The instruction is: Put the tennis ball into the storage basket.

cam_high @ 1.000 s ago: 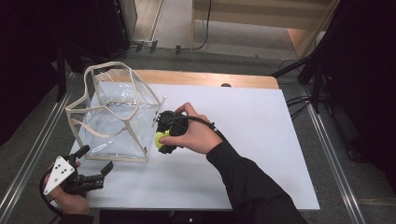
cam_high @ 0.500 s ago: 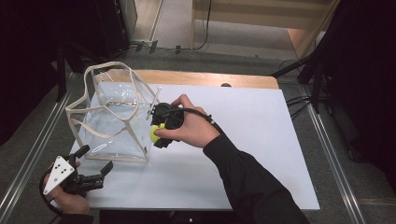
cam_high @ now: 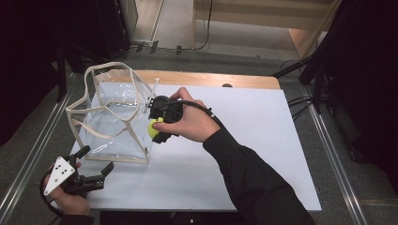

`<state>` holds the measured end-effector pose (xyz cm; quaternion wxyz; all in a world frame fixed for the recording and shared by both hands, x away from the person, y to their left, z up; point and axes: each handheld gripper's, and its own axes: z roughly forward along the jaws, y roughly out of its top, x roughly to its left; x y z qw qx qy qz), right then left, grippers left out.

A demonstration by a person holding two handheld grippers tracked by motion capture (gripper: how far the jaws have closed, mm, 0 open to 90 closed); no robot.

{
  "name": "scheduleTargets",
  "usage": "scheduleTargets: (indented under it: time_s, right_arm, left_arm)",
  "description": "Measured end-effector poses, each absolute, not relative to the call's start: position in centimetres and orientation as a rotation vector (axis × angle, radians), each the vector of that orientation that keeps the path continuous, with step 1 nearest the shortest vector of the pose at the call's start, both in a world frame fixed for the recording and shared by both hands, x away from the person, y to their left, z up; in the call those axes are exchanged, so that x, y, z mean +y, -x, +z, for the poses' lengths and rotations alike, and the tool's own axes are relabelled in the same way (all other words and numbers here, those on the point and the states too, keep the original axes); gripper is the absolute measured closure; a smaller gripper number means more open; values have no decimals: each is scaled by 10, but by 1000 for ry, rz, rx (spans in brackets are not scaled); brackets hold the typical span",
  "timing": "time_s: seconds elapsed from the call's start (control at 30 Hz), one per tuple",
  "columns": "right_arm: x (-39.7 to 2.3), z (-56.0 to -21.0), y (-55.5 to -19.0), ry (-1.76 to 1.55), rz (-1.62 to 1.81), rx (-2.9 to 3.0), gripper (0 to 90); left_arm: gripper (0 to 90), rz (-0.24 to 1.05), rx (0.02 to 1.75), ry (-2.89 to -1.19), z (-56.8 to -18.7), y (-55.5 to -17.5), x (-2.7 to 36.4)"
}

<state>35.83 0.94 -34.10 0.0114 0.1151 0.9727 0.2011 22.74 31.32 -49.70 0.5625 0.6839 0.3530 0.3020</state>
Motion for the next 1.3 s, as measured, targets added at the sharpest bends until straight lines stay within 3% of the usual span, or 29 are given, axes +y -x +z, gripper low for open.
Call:
scheduleTargets:
  time_s: [1.3]
  right_arm:
    - [13,-301,-368,-368,630,3060,242]
  left_arm:
    - [3,703,828,-1605,-497,-228,313]
